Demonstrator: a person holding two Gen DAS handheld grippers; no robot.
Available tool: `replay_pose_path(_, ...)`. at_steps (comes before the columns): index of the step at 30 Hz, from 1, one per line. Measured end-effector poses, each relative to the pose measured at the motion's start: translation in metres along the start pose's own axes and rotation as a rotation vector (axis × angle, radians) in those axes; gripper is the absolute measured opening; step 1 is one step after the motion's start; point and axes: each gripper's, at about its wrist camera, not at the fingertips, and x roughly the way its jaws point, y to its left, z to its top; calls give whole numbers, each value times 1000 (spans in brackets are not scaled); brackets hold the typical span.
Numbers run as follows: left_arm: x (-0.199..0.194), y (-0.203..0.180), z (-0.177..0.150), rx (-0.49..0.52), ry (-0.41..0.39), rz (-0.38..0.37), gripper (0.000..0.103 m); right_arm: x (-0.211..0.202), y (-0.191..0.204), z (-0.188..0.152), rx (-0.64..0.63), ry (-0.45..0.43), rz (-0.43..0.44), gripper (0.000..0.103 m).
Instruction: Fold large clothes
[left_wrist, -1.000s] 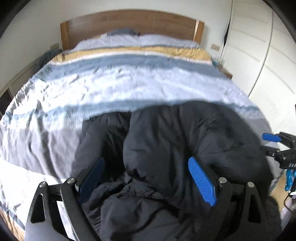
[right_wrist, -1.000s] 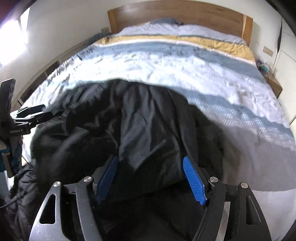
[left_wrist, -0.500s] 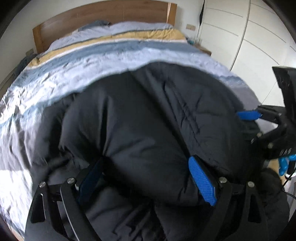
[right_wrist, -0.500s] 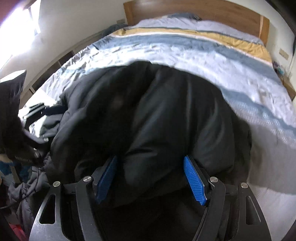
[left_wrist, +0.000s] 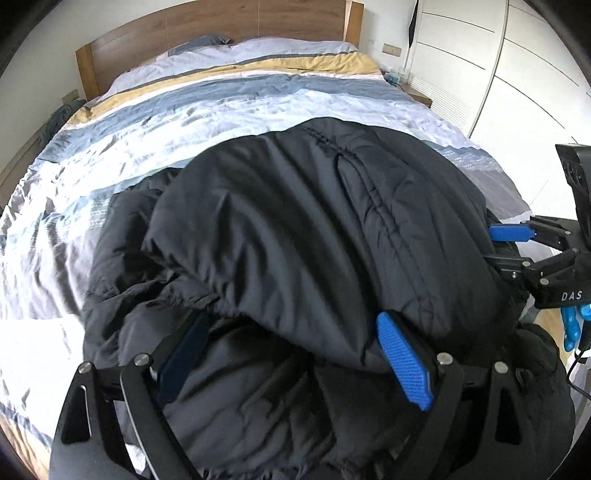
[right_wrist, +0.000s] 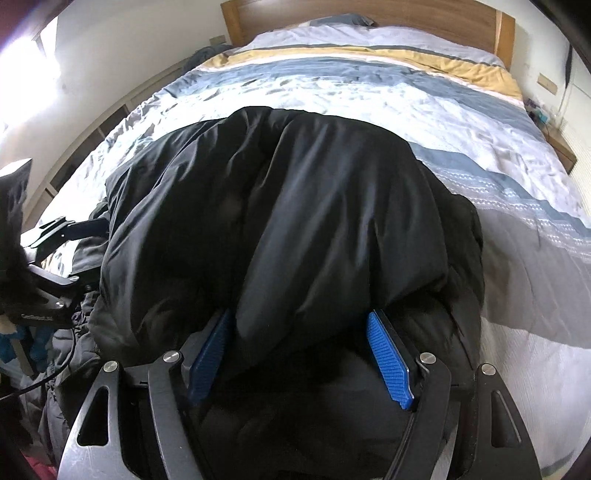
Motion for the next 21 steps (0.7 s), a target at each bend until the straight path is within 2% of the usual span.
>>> replay_pose_path(13,-52,-3,-2,27,-9,37,93,-32,14,-16,27,6,-43,73)
replay_pose_path(21,-78,-5,-5,40,-29,55,93,-50,23,-30,47,8,-30,73)
